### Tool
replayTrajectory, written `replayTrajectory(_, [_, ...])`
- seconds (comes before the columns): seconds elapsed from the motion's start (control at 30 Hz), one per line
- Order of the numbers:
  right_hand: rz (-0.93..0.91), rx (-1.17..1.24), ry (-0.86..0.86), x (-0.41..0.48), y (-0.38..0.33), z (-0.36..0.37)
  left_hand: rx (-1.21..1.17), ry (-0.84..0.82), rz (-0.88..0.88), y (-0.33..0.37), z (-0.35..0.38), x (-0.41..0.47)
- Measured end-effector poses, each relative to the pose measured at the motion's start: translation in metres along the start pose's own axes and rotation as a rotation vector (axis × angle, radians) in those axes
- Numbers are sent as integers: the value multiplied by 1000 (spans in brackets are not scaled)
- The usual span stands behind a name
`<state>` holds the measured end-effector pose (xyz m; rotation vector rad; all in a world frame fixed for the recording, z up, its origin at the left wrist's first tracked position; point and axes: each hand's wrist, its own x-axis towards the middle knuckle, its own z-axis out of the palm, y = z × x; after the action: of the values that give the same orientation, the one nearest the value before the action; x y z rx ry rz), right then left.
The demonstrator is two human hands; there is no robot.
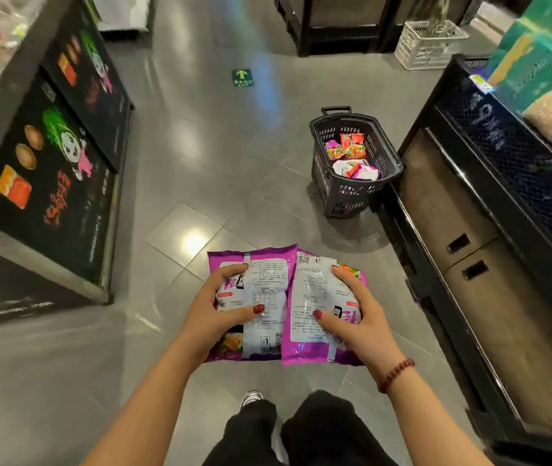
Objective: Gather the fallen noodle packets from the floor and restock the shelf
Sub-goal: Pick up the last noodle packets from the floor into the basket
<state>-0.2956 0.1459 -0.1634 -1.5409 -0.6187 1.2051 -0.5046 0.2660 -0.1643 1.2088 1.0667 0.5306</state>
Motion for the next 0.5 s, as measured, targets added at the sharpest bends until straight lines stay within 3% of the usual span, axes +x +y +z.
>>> replayTrajectory(0.5, [-19, 9, 64, 268, -87, -55, 89, -35, -15, 98, 34, 279])
